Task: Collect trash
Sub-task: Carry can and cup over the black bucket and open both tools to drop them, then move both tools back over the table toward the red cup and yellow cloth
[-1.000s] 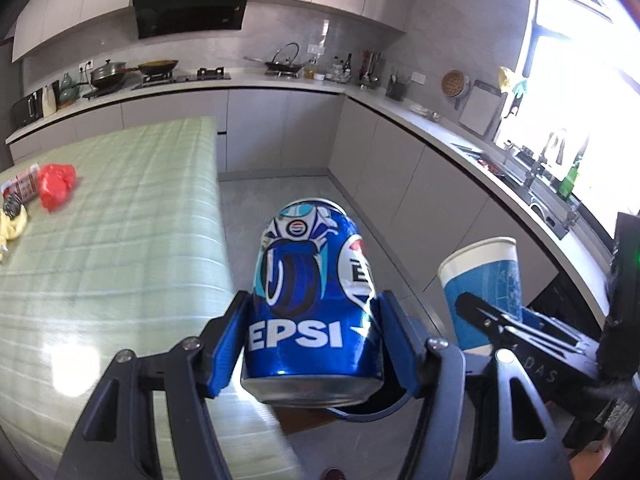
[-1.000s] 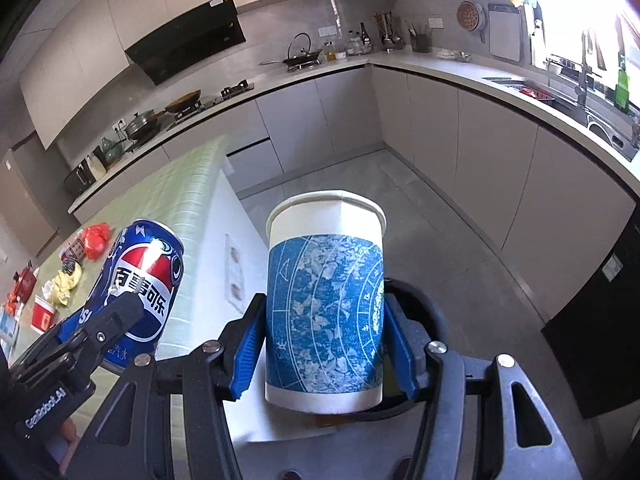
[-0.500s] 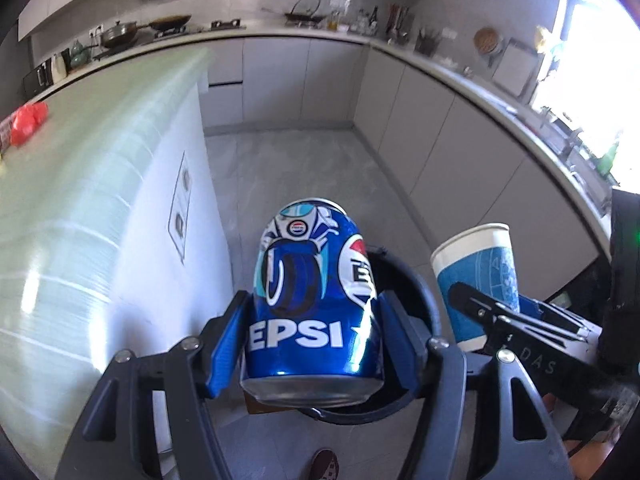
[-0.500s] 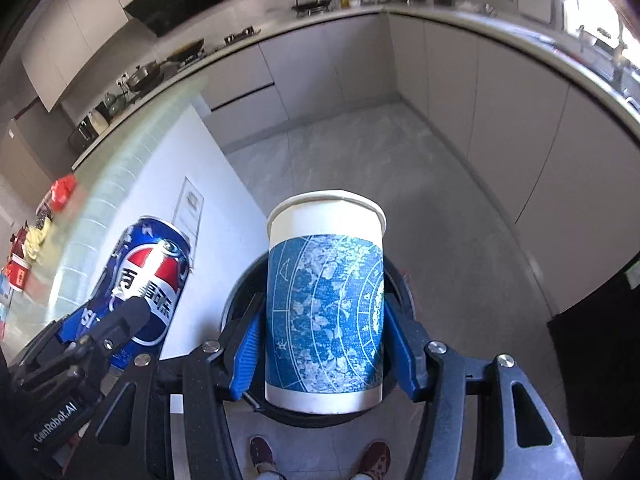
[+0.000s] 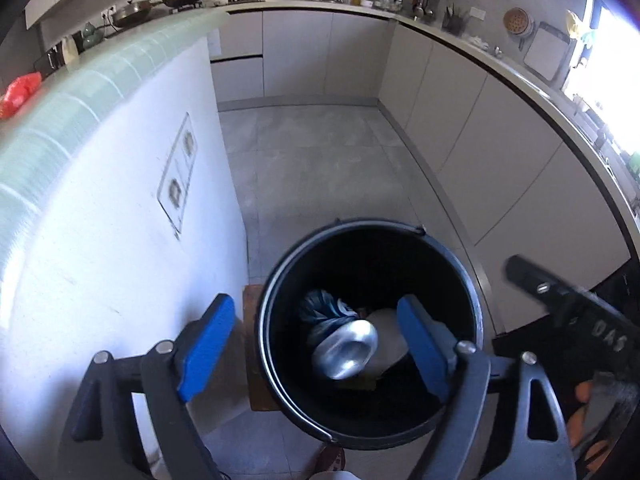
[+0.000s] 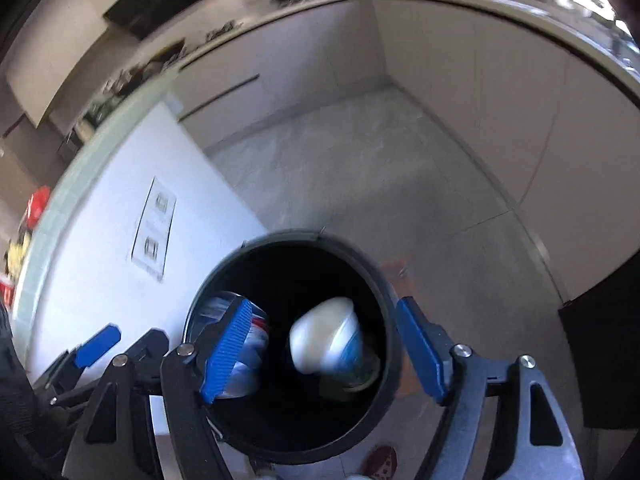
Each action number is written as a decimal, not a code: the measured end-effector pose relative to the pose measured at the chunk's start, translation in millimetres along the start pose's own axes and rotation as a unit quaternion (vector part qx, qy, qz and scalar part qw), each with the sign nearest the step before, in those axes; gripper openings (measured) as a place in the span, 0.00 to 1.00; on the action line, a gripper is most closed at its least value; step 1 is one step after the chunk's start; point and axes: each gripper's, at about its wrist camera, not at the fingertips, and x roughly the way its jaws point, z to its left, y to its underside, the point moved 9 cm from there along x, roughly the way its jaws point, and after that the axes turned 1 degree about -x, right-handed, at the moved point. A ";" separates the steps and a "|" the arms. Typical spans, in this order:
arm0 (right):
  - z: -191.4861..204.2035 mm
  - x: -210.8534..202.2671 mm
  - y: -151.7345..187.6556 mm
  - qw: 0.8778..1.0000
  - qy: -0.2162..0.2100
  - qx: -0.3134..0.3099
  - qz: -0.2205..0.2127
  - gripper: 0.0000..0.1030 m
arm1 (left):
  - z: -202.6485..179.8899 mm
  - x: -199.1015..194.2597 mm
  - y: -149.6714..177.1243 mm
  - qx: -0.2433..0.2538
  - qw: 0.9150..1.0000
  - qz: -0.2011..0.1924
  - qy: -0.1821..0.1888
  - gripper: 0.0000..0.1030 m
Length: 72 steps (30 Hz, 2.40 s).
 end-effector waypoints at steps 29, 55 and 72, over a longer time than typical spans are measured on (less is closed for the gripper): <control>242.6 -145.3 -26.0 0.989 -0.026 -0.105 -0.105 0.74 | 192.4 -187.7 -56.2 -0.069 0.992 -0.096 -0.047 0.82; 540.8 -97.7 21.0 0.971 -0.111 -0.194 -0.087 0.74 | 449.3 -208.1 -67.1 -0.144 0.976 -0.107 -0.123 0.82; 629.3 -49.4 22.1 0.970 -0.123 -0.199 -0.072 0.74 | 536.3 -181.4 -86.0 -0.129 0.979 -0.089 -0.134 0.82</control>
